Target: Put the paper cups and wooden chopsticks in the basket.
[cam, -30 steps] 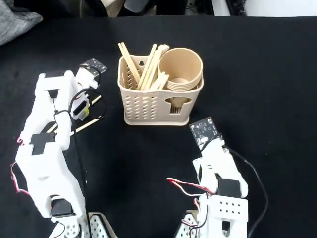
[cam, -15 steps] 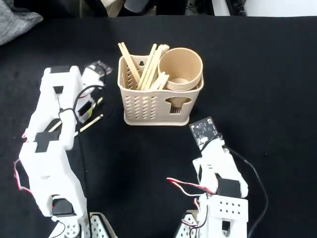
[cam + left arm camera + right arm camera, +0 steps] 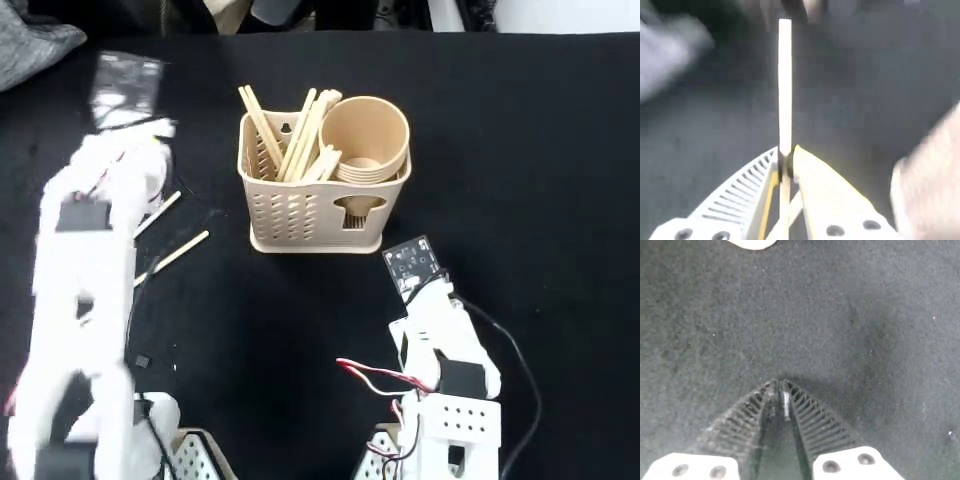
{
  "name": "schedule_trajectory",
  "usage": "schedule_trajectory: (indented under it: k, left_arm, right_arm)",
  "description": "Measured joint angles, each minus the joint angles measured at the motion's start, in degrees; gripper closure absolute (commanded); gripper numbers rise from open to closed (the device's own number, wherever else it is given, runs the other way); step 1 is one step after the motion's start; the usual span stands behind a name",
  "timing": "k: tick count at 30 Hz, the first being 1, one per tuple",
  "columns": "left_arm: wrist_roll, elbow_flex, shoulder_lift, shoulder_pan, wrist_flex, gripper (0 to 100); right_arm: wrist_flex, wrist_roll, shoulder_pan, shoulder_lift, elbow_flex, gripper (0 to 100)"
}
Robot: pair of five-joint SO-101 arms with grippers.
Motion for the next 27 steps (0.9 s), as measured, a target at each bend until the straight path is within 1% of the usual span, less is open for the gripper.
schedule_trajectory:
  k: [2,5,8,11,13,16,21,22,25,27]
  left_arm:
    - [5.8,4.2,-8.7,0.3,-8.2,97]
    - [13.3,9.0,-20.0,4.3,-19.3,97]
    - [15.4,12.3,-27.3,11.0,-29.0,97]
    - [16.1,12.6,-30.6,16.7,-36.0,97]
    - [16.2,12.8,-30.7,19.1,-38.0,97]
    - [16.2,14.1,-28.4,22.1,-38.5,97]
    - [16.2,16.1,-19.5,22.5,-38.7,97]
    - [16.2,16.4,-17.4,22.5,-38.7,95]
    - [16.2,16.4,-11.6,22.4,-38.7,80]
    - [17.1,16.7,-9.0,22.4,-38.2,78]
  right_arm:
    - [0.0,0.0,0.0,0.0,0.0,98.6]
    - [0.0,0.0,0.0,0.0,0.0,98.6]
    - [0.0,0.0,0.0,0.0,0.0,98.6]
    - [0.0,0.0,0.0,0.0,0.0,98.6]
    - [0.0,0.0,0.0,0.0,0.0,98.6]
    - [0.0,0.0,0.0,0.0,0.0,98.6]
    - [0.0,0.0,0.0,0.0,0.0,98.6]
    - [0.0,0.0,0.0,0.0,0.0,98.6]
    - [0.0,0.0,0.0,0.0,0.0,98.6]
    - [0.0,0.0,0.0,0.0,0.0,98.6]
